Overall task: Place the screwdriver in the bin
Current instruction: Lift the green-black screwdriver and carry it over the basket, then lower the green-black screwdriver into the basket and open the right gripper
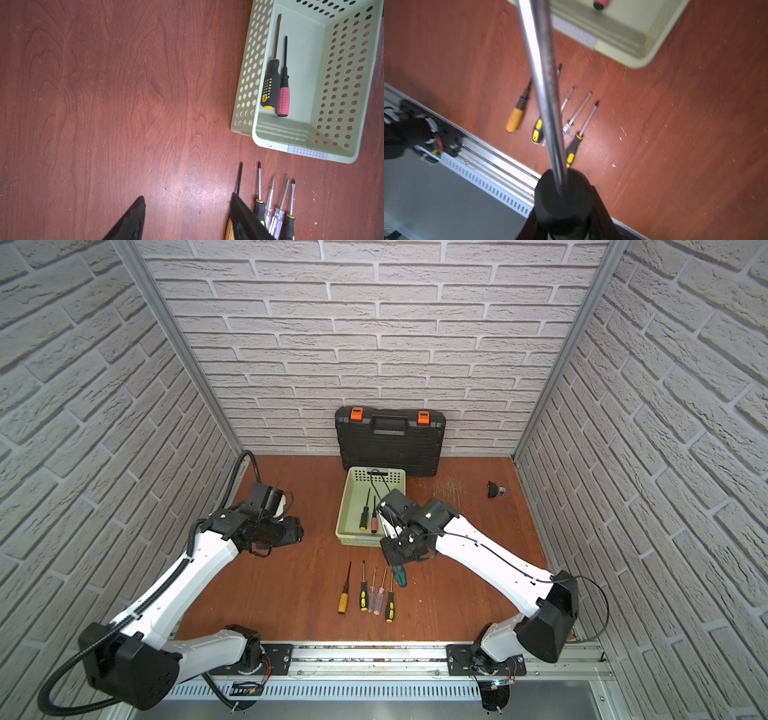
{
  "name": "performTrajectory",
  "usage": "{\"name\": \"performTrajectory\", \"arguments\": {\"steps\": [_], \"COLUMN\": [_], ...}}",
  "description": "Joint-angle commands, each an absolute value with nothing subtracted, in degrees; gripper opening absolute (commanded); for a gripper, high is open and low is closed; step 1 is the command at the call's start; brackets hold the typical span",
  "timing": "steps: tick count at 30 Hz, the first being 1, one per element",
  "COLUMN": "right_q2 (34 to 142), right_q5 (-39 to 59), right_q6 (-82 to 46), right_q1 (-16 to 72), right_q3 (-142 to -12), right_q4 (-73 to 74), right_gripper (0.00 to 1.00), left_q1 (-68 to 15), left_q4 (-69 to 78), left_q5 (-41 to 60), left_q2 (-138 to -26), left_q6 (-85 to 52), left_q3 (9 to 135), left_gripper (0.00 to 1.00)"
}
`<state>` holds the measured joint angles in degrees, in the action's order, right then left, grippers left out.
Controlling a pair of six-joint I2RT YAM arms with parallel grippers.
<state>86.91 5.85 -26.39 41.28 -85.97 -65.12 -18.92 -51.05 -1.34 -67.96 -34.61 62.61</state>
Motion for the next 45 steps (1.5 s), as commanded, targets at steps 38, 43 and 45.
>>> {"name": "performTrajectory", "arguments": {"steps": [38,43,45], "right_q2": [131.08,132.1,132.31], "right_q5": [7.57,7.24,7.51], "right_q6": [-26.2,-26.19,-26.27], "right_q1": [26.24,26.27,26.32], "right_q3": [-116.47,-116.28,-116.47], "right_q4": [-57.55,-57.08,-56.05], "right_gripper": [0.05,0.08,0.12], "left_q1": [-18.67,-18.68,-18.69], "left_q4": [-50.09,-50.0,-49.9], "left_q5": [-8.21,-8.51,-8.48], "left_q2": [-55.39,-55.72,-55.88], "left_q6": [-33.73,-33.67,-33.7], "left_q3": [54.46,54.41,54.41], "left_gripper": [0.66,0.66,0.66]}}
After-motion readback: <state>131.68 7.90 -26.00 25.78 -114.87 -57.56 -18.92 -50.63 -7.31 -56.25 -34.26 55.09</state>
